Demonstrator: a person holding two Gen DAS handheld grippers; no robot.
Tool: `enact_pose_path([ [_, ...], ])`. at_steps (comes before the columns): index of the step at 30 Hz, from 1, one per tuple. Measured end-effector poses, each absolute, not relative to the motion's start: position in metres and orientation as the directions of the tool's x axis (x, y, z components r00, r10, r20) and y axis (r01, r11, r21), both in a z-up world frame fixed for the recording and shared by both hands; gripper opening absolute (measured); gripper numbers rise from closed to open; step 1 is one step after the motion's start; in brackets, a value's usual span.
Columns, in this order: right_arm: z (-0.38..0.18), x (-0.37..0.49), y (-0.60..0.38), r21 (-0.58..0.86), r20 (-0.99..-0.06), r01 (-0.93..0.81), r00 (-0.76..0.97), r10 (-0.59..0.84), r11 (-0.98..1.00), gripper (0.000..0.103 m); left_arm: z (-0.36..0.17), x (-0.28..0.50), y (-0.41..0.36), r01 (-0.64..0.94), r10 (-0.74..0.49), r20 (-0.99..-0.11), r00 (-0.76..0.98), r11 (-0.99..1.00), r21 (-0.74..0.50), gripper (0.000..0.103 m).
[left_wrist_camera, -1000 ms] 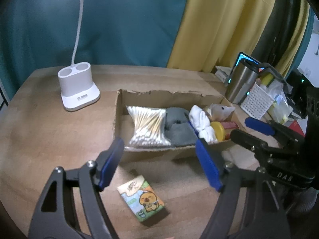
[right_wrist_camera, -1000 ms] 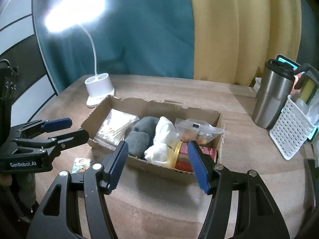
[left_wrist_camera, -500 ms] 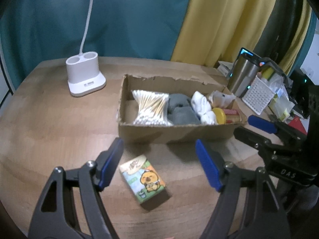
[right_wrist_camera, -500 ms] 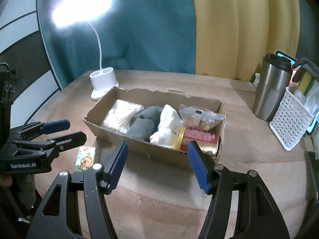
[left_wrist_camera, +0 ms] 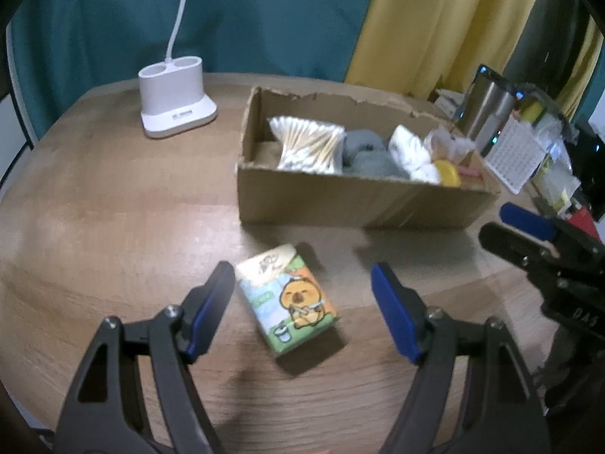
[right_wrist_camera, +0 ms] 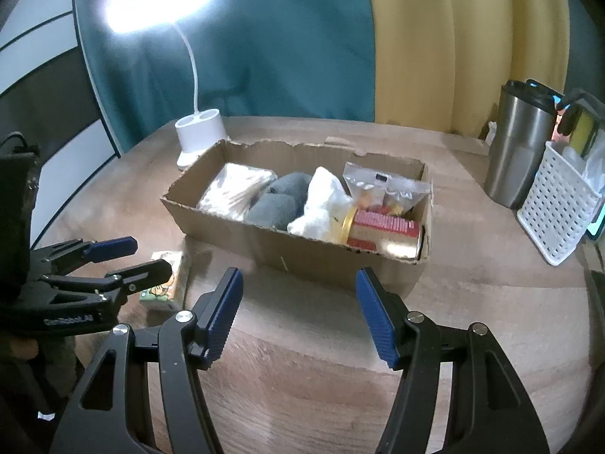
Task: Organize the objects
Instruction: 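Move the left gripper to the green cartoon tissue box and grasp it, then carry the green tissue box with the left gripper over the box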
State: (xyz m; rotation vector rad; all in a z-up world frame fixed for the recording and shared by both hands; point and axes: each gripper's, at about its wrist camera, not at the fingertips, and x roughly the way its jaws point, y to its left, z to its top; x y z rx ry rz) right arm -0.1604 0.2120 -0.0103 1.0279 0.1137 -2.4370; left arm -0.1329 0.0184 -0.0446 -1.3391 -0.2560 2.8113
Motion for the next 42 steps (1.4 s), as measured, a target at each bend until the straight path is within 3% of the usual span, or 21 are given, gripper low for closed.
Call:
enact_pose_path([
  [13, -0.020, -0.167, 0.216, 0.118, -0.715, 0.447, -0.581, -0.388, -0.887, 0.065, -0.067, -0.143, 0.019, 0.045, 0.070, -0.792, -0.607, -0.991, -0.122, 0.075],
  [16, -0.018, -0.169, 0.215, 0.118, -0.715, 0.446, -0.582, -0.388, -0.887, 0.065, -0.067, -0.142, 0.021, 0.034, 0.062, -0.788, -0.613, -0.994, -0.105, 0.061],
  [22, -0.017, -0.168, 0.215, 0.114, -0.719, 0.447, -0.580, -0.384, -0.887, 0.065, -0.070, -0.140, 0.023, 0.016, 0.066, -0.782, -0.620, -0.995, -0.096, 0.055],
  [42, 0.003, -0.160, 0.220, 0.094, -0.690, 0.444, -0.616, -0.379, -0.891, 0.065, -0.025, -0.126, 0.029, -0.032, 0.116, -0.720, -0.685, -0.991, -0.129, 0.055],
])
